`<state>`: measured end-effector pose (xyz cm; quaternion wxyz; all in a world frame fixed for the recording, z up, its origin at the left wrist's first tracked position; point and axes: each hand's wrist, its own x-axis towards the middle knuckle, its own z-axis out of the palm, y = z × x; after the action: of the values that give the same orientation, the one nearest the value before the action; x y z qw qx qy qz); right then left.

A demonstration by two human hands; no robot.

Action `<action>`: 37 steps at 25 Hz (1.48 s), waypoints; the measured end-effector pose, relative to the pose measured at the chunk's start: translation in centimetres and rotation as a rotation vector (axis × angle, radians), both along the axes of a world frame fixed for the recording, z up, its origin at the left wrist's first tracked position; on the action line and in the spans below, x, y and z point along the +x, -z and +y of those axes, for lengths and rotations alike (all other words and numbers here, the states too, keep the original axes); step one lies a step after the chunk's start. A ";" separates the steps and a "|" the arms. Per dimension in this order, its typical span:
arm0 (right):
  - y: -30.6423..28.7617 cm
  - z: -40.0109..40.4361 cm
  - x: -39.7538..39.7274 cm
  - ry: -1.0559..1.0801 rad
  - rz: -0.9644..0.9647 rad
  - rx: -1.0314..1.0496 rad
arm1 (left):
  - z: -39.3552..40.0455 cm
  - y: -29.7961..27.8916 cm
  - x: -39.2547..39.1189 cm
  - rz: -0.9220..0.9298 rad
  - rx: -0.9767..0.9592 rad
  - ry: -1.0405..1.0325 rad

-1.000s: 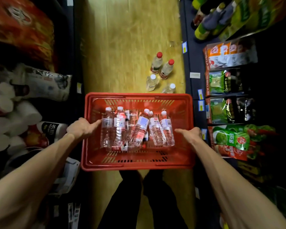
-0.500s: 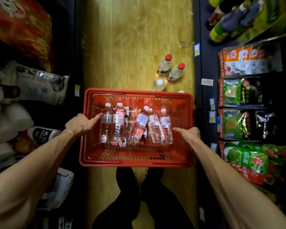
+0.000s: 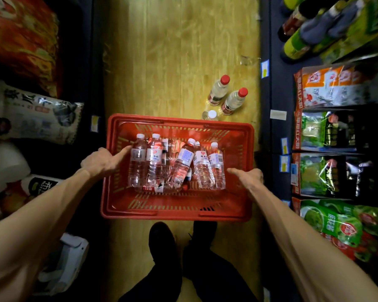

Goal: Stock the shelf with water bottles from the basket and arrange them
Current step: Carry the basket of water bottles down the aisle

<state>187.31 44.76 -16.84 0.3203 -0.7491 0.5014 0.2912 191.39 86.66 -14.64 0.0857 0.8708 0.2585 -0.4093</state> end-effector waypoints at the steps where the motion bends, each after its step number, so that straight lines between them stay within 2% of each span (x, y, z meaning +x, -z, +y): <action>1: 0.3 0.0 -0.1 0.000 -0.001 -0.006 | 0.0 0.4 0.0 0.002 0.003 0.008; 9: -1.8 0.6 -0.3 0.074 0.043 -0.009 | 1.0 -0.7 0.9 -0.021 0.019 0.090; 13: -6.3 1.5 0.0 0.143 0.049 0.049 | 1.3 -4.6 3.2 0.002 -0.008 0.100; 18: -13.6 3.3 2.6 0.243 -0.047 0.010 | 3.7 -10.4 5.4 0.031 0.006 0.139; 22: -18.9 5.0 6.9 0.310 -0.171 -0.095 | 5.6 -14.3 9.5 -0.009 0.006 0.156; 26: -24.0 7.3 10.9 0.313 -0.199 -0.215 | 6.0 -19.1 13.7 -0.081 -0.039 0.142; 32: -30.8 8.3 19.0 0.241 -0.235 -0.168 | 5.0 -25.4 21.3 -0.121 0.002 0.180; 37: -33.1 8.4 28.8 0.217 -0.333 -0.177 | 6.1 -26.3 29.3 -0.112 -0.017 0.136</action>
<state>216.07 53.12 16.21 0.3613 -0.7536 0.5430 0.0822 220.71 92.79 11.62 0.0795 0.9071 0.1900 -0.3671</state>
